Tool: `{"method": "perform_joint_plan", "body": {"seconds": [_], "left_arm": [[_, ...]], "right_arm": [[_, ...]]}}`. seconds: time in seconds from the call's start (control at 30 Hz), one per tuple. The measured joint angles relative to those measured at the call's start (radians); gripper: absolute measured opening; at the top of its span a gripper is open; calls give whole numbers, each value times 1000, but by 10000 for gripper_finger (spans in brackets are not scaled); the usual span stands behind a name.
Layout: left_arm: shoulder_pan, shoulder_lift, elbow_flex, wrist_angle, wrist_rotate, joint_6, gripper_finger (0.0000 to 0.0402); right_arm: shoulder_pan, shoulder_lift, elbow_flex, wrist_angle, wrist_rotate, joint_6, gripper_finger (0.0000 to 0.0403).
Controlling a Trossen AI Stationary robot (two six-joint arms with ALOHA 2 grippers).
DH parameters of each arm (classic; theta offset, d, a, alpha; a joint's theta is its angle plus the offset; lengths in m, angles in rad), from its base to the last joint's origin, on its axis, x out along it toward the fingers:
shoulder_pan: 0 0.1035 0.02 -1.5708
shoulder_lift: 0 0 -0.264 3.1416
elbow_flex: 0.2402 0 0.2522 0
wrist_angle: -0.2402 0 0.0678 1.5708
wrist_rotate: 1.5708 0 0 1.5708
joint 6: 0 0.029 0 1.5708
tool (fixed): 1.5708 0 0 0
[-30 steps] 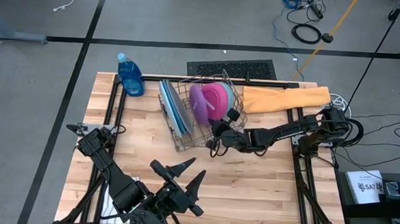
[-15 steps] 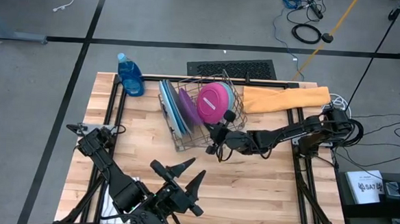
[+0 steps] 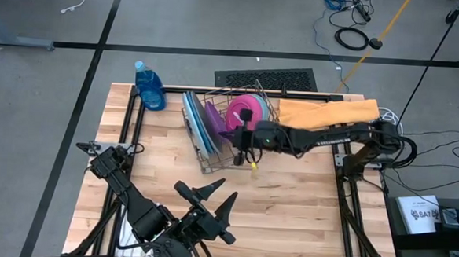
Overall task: Sort dishes
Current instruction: Put the purple plate into the dish rack
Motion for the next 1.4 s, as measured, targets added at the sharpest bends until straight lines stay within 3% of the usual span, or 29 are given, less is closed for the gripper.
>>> {"method": "perform_joint_plan", "body": {"seconds": [0.2, 0.5, 0.7, 1.0, 1.4], "left_arm": [[0, 0, 0, 1, 0, -15, 214], [0, 0, 0, 11, 0, -16, 214], [0, 0, 0, 15, 0, -16, 214], [0, 0, 0, 15, 0, -15, 214], [0, 0, 0, 8, 0, -22, 214]], "right_arm": [[-75, 54, 171, -209, -100, -76, 0], [-129, 205, 311, -301, -179, -152, 0], [-143, 264, 352, -291, -73, -176, 0], [-145, 256, 358, -326, 209, -171, 0], [-147, 247, 359, -500, 413, -79, 0]]}}
